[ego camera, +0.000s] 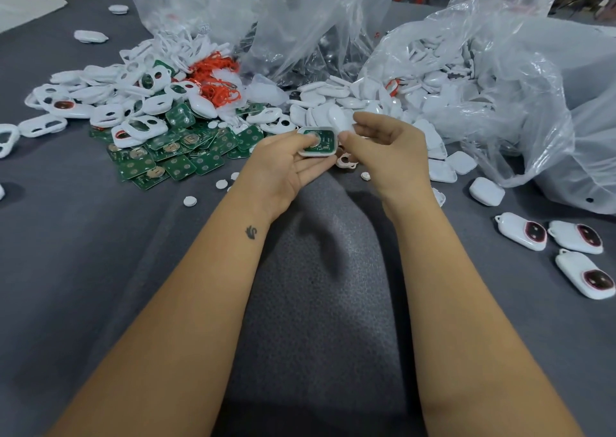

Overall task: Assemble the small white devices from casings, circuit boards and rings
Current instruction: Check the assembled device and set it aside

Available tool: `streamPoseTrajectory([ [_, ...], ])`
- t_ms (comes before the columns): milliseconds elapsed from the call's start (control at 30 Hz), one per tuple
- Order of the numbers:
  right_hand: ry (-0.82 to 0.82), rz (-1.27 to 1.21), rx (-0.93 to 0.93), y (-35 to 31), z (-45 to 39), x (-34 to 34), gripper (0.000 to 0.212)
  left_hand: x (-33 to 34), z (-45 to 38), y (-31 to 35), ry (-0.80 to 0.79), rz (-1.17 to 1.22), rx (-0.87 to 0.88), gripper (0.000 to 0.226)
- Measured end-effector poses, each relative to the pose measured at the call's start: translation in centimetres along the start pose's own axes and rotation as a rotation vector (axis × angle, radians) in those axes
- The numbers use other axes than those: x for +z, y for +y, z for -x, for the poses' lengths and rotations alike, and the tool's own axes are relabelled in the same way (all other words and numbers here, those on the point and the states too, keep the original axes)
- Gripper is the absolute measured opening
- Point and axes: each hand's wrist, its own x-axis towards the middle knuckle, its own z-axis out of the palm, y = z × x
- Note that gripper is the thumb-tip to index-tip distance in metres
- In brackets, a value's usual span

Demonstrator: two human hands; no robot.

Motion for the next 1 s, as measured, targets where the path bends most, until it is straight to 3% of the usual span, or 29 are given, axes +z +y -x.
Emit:
streamPoseTrajectory([
  [167, -0.054, 0.194, -0.135, 0.11, 0.17, -0.14, 0.034, -0.14, 0.33, 0.56, -0.061, 0.031, -0.110, 0.041],
  [300, -0.132, 0.364, -0.248, 0.43, 0.58, 0.13, 0.033, -0.22, 0.56, 0.72, -0.088, -0.007, -0.133, 0.050],
  [1000, -0.205, 0.633, -0.385, 0.61, 0.41, -0.03, 0.037, 0.02, 0.43, 0.50, -0.084, -0.098, -0.129, 0.044],
])
